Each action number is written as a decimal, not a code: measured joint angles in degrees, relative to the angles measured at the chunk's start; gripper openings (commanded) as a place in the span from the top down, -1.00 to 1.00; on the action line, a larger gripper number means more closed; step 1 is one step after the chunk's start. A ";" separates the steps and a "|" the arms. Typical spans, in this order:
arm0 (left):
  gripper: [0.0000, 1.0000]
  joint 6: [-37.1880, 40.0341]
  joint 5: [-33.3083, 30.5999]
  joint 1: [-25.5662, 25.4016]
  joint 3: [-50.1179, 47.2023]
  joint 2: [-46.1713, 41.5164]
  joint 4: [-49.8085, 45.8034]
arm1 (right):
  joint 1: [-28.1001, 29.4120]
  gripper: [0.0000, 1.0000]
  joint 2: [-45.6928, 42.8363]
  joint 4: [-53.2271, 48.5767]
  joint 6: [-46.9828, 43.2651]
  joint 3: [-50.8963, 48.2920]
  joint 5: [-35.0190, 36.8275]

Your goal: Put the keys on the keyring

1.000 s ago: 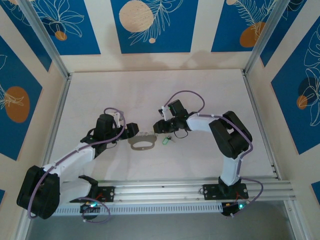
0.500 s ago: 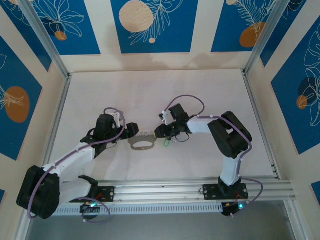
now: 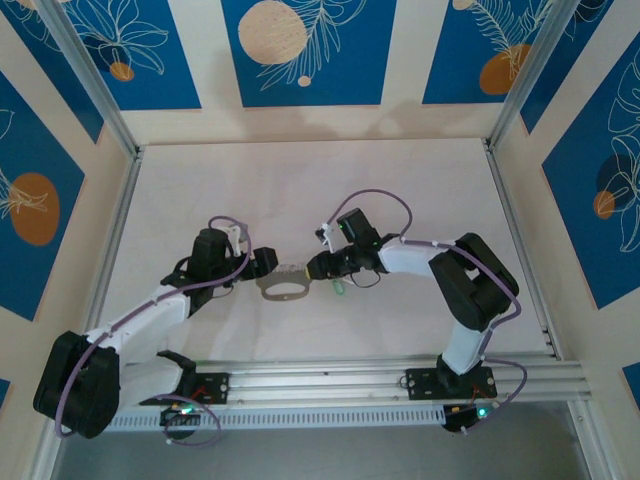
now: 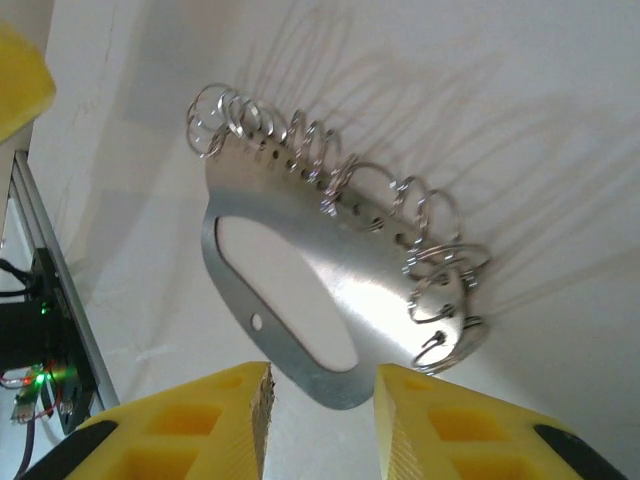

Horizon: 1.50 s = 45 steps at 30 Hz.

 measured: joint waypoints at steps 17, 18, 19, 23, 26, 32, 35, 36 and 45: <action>-0.55 0.15 0.04 0.00 0.00 0.72 0.11 | -2.58 0.34 8.22 -0.70 -0.17 6.69 -1.29; -0.55 0.15 0.04 0.00 0.00 0.85 0.13 | -2.49 0.35 8.22 -0.61 -0.20 6.69 -1.60; -0.56 0.15 0.04 0.00 0.00 1.03 0.24 | -2.36 0.36 8.22 -0.50 -0.20 6.56 -1.90; -0.55 0.13 0.04 0.00 0.02 1.51 0.28 | -1.75 0.38 8.20 -0.35 -0.20 5.44 -2.47; -0.56 0.15 0.07 0.00 0.02 1.55 0.44 | -1.29 0.38 8.11 -0.39 -0.20 4.44 -2.73; -0.56 0.13 0.07 0.00 0.02 1.55 0.72 | -0.81 0.38 6.14 -0.66 -0.20 1.99 -2.91; -0.56 0.13 0.04 0.00 0.02 1.55 0.90 | -0.37 0.33 4.76 -0.94 -0.37 1.42 -2.62; -0.56 0.13 0.07 0.00 0.02 1.55 1.01 | -0.24 0.32 4.42 -0.96 -0.46 1.29 -2.51; -0.56 0.13 0.07 0.00 0.02 1.55 1.38 | 0.79 0.32 3.56 -2.80 -1.79 1.25 1.88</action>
